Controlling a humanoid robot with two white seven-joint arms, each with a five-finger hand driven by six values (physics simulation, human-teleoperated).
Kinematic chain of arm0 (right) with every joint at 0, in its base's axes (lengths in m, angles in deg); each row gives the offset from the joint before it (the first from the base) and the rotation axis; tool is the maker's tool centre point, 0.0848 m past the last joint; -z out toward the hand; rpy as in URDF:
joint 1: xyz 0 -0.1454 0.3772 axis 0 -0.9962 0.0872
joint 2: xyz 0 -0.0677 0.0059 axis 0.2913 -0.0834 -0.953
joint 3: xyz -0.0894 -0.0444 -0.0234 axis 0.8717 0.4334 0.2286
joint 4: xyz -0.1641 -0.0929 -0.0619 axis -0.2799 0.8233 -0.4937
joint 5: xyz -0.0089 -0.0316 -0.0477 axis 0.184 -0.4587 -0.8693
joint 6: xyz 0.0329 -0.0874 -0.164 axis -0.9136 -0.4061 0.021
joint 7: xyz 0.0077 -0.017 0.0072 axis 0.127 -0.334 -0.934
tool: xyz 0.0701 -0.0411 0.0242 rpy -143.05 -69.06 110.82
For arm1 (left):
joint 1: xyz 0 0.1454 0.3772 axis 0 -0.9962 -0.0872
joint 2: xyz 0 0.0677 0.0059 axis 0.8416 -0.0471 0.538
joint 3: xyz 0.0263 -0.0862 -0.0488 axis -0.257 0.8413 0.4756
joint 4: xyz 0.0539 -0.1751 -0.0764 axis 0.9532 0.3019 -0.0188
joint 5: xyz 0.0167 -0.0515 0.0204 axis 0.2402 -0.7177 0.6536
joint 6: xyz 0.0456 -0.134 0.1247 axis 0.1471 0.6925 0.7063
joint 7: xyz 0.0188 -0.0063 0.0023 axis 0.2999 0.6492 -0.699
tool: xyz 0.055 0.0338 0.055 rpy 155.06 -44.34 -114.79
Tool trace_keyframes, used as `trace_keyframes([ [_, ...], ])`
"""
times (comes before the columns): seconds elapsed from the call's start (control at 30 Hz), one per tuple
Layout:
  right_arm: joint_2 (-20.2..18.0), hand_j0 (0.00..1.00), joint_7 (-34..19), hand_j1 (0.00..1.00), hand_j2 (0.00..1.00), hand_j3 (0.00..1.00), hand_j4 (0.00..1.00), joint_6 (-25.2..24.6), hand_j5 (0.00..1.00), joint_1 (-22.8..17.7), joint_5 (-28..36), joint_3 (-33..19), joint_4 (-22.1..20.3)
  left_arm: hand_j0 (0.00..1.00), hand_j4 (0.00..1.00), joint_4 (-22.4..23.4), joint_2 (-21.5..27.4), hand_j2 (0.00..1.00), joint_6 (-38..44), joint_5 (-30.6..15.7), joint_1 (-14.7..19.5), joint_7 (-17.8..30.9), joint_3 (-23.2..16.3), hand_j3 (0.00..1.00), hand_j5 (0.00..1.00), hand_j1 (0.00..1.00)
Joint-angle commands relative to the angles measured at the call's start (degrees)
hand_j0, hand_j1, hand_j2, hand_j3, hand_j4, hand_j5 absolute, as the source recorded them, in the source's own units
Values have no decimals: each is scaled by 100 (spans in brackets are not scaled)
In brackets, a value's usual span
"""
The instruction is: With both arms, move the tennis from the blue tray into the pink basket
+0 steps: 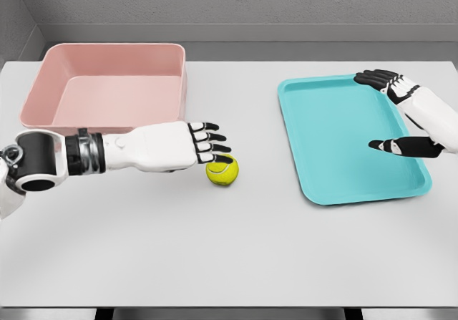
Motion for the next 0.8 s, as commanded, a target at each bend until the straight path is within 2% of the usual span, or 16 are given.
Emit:
trace_keyframes([
  [0.0, 26, 100, 3, 100, 100, 100, 100, -17, 100, 0, 45, 1, -2, 100, 100, 85, -120, 100, 6, -58, 0, -3, -114, 100, 100, 100],
  [0.23, 26, 100, 3, 100, 100, 100, 100, -17, 100, 9, 45, -8, 33, 100, 100, 366, -137, 100, 6, -814, 9, -12, -158, 100, 100, 100],
  [0.63, 26, 100, 3, 100, 100, 100, 100, -17, 100, 9, 53, -8, 33, 100, 100, 1016, -550, 100, 6, -831, 378, -3, -588, 100, 100, 100],
  [0.77, 26, 100, 3, 100, 100, 100, 100, -17, 100, 9, 53, -17, 42, 100, 100, 1131, -603, 100, 6, -831, 387, -3, -597, 100, 100, 100],
])
